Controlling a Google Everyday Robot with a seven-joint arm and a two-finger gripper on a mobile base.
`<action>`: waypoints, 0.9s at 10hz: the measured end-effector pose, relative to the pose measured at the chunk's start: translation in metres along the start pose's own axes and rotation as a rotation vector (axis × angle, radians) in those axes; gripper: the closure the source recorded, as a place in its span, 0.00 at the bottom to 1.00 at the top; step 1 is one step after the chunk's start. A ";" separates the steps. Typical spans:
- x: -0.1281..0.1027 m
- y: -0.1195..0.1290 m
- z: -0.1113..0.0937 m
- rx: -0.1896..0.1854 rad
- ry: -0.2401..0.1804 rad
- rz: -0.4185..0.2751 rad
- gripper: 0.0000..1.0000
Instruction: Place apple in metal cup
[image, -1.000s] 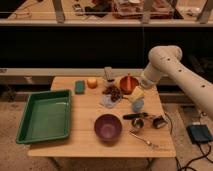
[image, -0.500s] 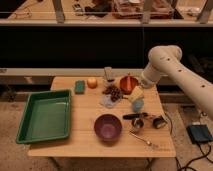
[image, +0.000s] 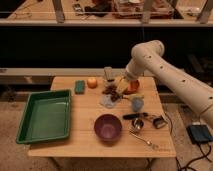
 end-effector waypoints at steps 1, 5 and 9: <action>0.015 -0.002 0.004 -0.015 0.033 -0.033 0.20; 0.023 -0.004 0.006 -0.021 0.053 -0.046 0.20; 0.029 -0.004 0.006 -0.024 0.069 -0.060 0.20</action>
